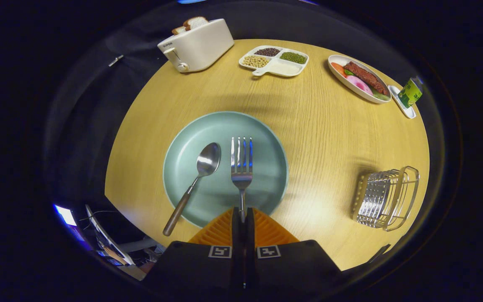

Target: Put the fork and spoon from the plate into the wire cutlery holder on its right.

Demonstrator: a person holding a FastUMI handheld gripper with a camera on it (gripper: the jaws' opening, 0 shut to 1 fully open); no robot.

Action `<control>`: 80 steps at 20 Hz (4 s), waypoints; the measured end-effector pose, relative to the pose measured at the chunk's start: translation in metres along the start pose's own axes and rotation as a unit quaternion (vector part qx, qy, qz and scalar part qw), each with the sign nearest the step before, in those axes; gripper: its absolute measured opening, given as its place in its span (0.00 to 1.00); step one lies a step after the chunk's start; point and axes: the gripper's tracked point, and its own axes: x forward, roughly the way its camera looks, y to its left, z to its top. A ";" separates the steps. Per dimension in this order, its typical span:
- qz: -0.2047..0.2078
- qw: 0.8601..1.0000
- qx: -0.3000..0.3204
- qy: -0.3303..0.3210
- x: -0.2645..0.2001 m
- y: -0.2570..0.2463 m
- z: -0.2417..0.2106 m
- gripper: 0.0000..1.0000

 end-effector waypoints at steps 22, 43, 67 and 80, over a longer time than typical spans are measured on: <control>-0.037 0.989 -0.025 0.143 -0.100 -0.208 -0.049 0.07; -0.005 0.992 0.087 0.087 -0.115 -0.214 -0.007 0.81; 0.064 0.986 0.059 -0.139 -0.093 0.035 0.055 1.00; 0.001 0.998 0.063 -0.023 0.044 0.077 0.022 1.00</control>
